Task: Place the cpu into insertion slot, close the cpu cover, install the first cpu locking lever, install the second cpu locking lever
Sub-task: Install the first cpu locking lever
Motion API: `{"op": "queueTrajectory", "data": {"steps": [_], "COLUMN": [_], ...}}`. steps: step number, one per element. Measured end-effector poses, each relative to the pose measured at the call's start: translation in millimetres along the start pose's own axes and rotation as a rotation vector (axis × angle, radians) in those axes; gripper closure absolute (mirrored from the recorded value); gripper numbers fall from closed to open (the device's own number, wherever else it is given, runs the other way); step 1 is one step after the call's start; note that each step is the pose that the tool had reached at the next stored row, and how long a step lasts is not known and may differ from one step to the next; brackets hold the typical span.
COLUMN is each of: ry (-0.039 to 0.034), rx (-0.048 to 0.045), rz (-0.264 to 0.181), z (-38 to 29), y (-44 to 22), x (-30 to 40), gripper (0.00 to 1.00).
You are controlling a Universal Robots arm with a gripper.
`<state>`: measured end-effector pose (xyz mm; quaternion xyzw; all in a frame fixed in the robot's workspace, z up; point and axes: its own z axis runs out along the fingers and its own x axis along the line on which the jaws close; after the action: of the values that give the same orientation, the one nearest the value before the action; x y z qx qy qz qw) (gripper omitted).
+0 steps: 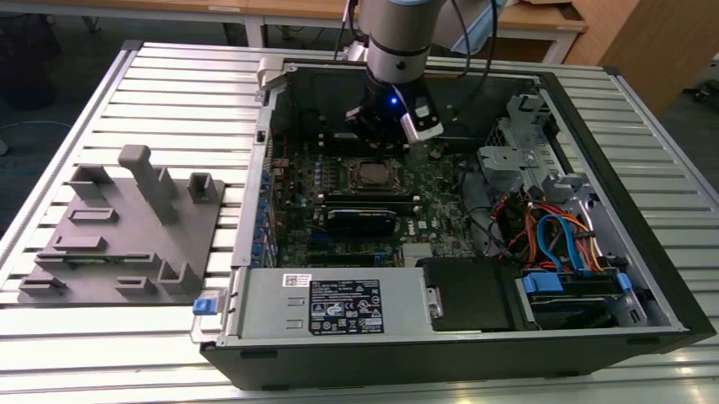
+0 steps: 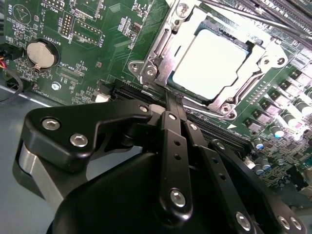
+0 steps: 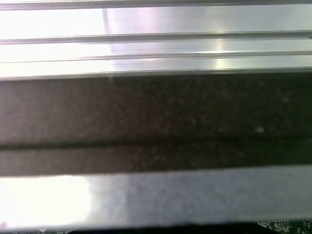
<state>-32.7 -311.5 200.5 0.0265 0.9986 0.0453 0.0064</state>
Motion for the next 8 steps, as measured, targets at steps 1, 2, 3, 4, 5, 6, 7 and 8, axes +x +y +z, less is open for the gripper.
{"op": "queueTrajectory", "data": {"steps": [1,2,3,4,5,6,7,8], "ry": [0.0000,0.0000,-0.0001,0.0000,0.0001,0.0001,-0.0003,-0.0001], "rx": [0.0005,0.0011,0.0017,0.0023,0.0030,0.0032,0.0029,0.0032], "rz": [0.000,0.000,0.000,0.000,0.000,0.000,0.000,0.000], "z": [0.4,0.9,1.4,2.0,2.4,2.8,3.3,3.4], "y": [0.0,-0.1,-0.1,-0.2,-0.3,-0.3,-0.3,-0.3], "x": [0.0,0.0,0.0,0.0,-0.1,-0.1,-0.3,-0.4], "gripper": [0.90,0.90,0.90,0.90,0.90,0.90,0.90,0.90]}}
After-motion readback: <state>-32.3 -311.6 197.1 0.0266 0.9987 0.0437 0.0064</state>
